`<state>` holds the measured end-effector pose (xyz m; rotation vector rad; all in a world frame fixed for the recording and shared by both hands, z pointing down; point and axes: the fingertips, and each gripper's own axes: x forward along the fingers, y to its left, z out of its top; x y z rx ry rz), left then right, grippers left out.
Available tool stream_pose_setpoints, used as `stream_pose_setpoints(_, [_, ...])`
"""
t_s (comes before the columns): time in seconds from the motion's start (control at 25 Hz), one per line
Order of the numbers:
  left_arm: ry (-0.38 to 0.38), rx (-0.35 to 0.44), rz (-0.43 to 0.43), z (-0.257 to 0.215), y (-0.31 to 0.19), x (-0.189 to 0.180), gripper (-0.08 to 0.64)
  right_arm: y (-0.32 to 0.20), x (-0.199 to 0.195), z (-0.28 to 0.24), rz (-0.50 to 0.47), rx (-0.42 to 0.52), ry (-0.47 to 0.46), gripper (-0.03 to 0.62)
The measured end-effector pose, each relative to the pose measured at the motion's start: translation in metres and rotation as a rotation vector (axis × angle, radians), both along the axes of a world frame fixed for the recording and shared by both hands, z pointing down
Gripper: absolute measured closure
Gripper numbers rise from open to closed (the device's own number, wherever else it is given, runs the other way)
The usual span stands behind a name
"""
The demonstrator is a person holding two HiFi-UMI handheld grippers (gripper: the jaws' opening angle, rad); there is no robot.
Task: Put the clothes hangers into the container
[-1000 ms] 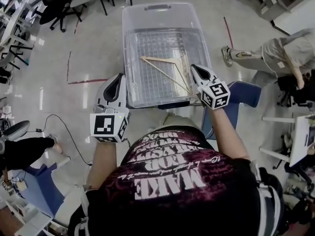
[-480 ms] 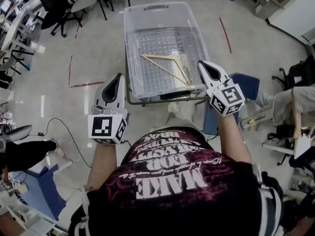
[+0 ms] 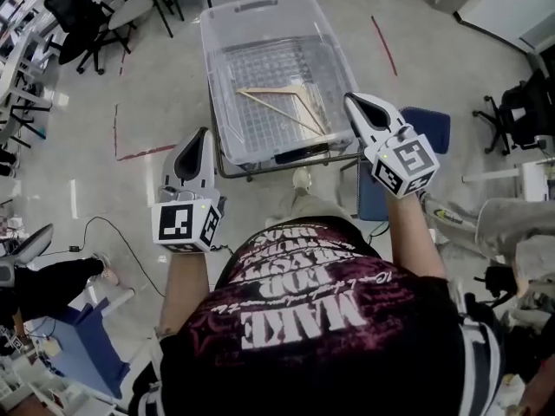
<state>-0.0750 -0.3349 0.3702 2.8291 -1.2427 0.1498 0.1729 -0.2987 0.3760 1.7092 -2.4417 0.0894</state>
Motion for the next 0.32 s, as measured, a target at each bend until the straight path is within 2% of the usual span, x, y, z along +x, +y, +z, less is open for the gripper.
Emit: stream_pose_setpoints(0.32, [-0.001,-0.012,0.003,0.007,-0.013,0.016,0.552,-0.018,0.008,0.018,-0.014,-0.041,0.006,0.589])
